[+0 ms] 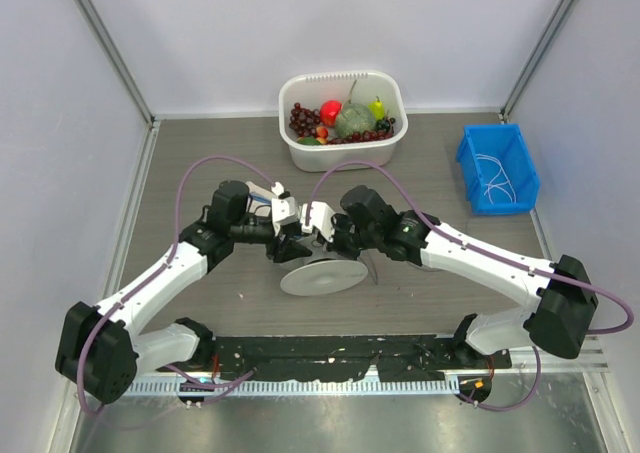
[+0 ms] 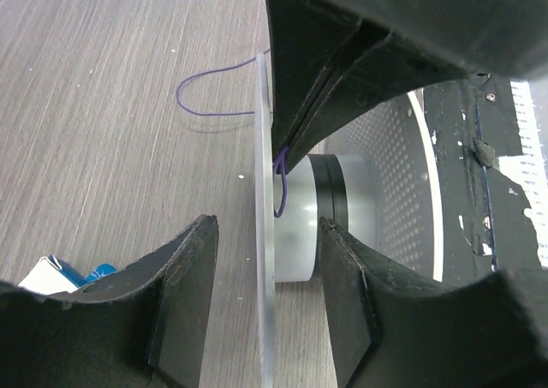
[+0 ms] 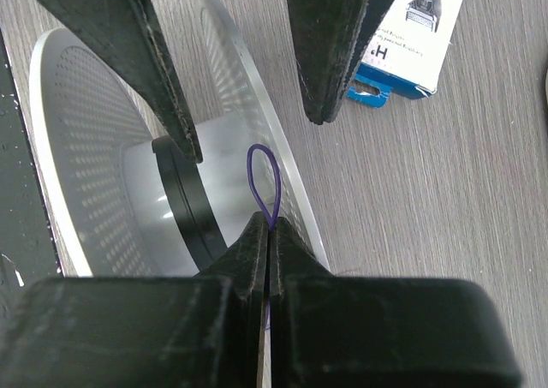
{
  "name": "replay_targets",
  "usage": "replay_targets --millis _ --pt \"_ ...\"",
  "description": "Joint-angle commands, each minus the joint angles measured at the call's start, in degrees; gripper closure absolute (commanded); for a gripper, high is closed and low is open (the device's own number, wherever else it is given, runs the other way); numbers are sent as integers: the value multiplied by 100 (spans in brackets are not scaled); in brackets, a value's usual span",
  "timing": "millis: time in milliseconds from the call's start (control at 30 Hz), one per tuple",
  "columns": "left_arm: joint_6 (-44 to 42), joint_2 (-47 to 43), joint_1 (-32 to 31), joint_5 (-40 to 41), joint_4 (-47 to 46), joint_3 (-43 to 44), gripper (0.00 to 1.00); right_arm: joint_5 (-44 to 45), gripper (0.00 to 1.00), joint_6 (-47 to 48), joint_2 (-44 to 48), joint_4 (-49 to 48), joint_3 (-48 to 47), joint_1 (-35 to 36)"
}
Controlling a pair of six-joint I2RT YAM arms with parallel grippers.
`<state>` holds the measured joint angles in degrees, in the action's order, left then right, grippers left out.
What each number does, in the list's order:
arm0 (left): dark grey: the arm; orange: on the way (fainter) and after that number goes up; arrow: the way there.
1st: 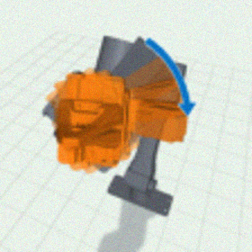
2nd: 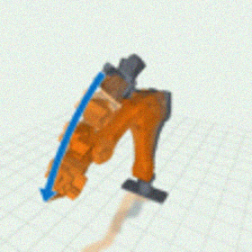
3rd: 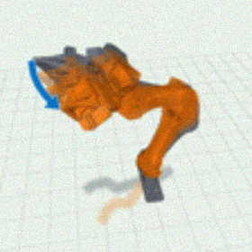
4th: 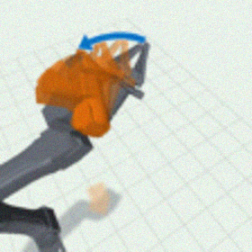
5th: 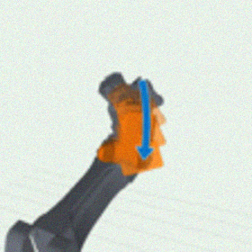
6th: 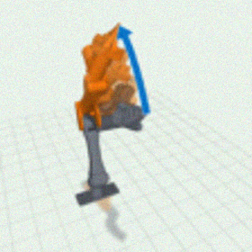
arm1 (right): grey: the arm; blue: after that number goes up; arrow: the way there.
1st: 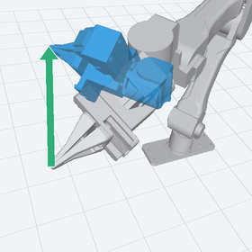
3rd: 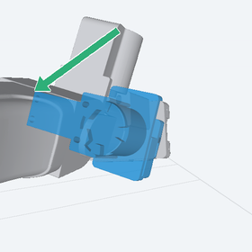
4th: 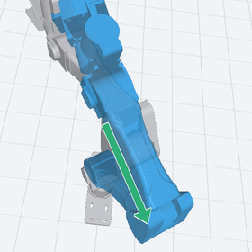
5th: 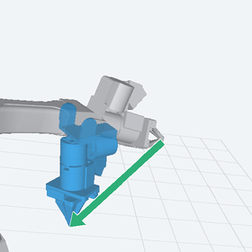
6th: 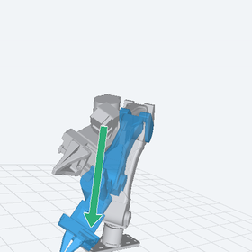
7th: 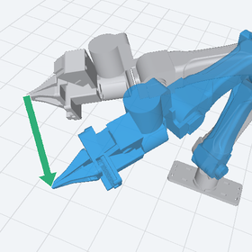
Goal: Wrap the cables
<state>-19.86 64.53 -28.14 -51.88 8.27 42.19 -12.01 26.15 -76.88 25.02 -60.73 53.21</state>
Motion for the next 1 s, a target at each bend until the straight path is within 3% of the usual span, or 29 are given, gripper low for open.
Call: replay_targets --millis 0,433,633,667,833,967 --pt "192 33 -86 -130 -537 114 47 85 100 30 -46 -260 8 66" --pt "237 59 -341 354 -792 -106 68 252 99 -49 -37 -383 26 93" --pt "175 24 -341 319 -766 -133 99 313 99 -294 -2 -419 -9 84" --pt "158 16 -341 327 -731 -133 100 339 99 -321 15 -419 -26 93" --pt "9 -125 -341 257 -406 -63 100 340 77 -356 121 -138 -167 40" --pt "-150 -265 -341 319 -169 8 100 313 67 -356 279 126 -308 -21"
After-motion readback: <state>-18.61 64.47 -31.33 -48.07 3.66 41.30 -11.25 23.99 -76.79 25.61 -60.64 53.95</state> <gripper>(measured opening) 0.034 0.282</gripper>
